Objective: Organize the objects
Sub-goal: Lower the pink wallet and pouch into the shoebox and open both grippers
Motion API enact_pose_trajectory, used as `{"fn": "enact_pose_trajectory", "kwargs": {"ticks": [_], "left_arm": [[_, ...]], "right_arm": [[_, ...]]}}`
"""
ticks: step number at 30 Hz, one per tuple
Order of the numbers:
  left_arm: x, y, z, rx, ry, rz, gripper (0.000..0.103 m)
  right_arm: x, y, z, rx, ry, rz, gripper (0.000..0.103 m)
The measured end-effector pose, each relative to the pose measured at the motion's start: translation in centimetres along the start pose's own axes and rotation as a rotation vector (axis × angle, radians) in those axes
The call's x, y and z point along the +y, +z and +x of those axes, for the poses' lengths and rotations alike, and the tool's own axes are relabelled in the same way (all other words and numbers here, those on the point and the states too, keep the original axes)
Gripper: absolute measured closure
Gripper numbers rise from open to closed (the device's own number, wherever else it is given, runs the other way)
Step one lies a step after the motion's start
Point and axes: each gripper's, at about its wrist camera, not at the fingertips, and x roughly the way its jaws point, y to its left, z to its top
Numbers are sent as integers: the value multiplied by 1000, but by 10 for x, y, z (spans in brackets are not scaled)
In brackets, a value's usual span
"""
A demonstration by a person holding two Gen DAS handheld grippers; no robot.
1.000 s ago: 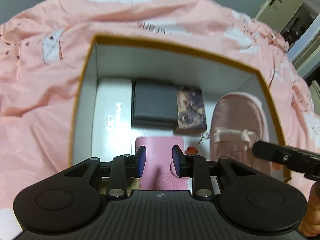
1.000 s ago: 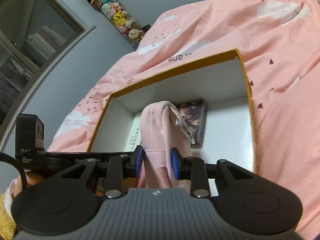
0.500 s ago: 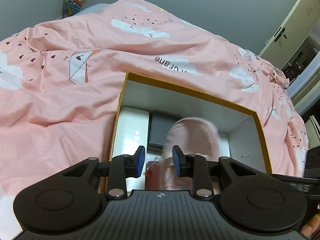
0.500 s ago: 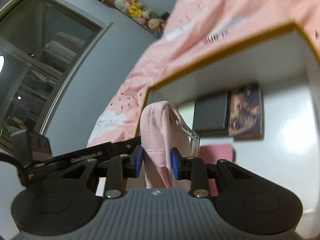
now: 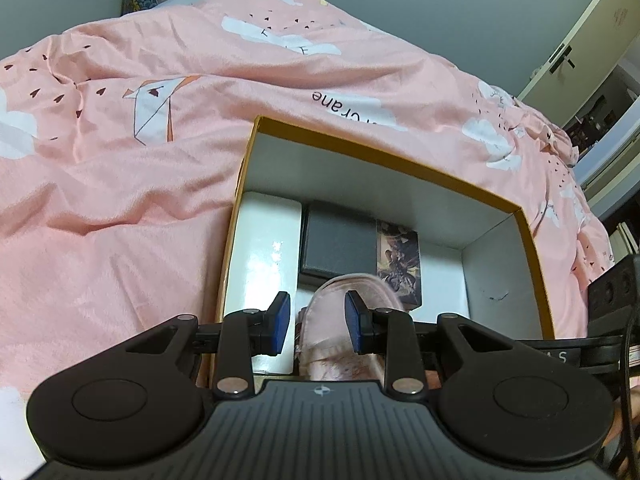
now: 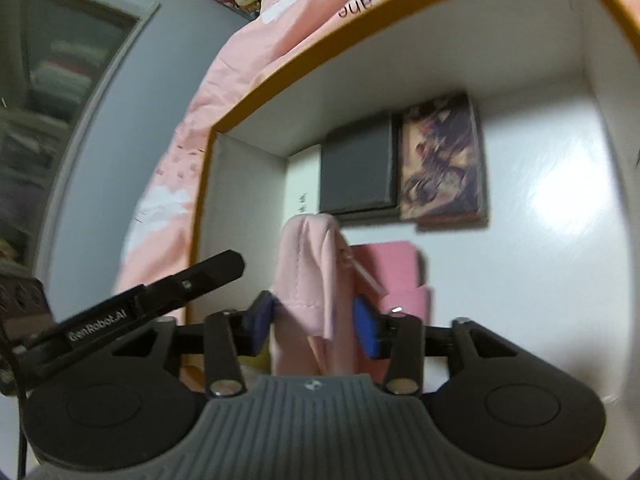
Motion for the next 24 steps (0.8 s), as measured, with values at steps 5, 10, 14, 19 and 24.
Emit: {"fn": "enact_pose_trajectory", "kwargs": {"ticks": [5, 10, 14, 19, 24], "left_arm": [[3, -2, 0, 6, 6, 1, 70], [3, -3, -2, 4, 6, 3, 70], [4, -4, -2, 5, 2, 6, 70], [4, -5, -2, 10, 2, 8, 70], [5, -5, -2, 11, 2, 8, 70]], "right_arm": [[18, 0, 2, 6, -139, -142, 47], [23, 1, -4, 1, -239, -240, 41], [20, 1, -5, 21, -255, -243, 44], [13, 2, -7, 42, -229, -191, 54], [13, 1, -7, 49, -196, -175, 57]]}}
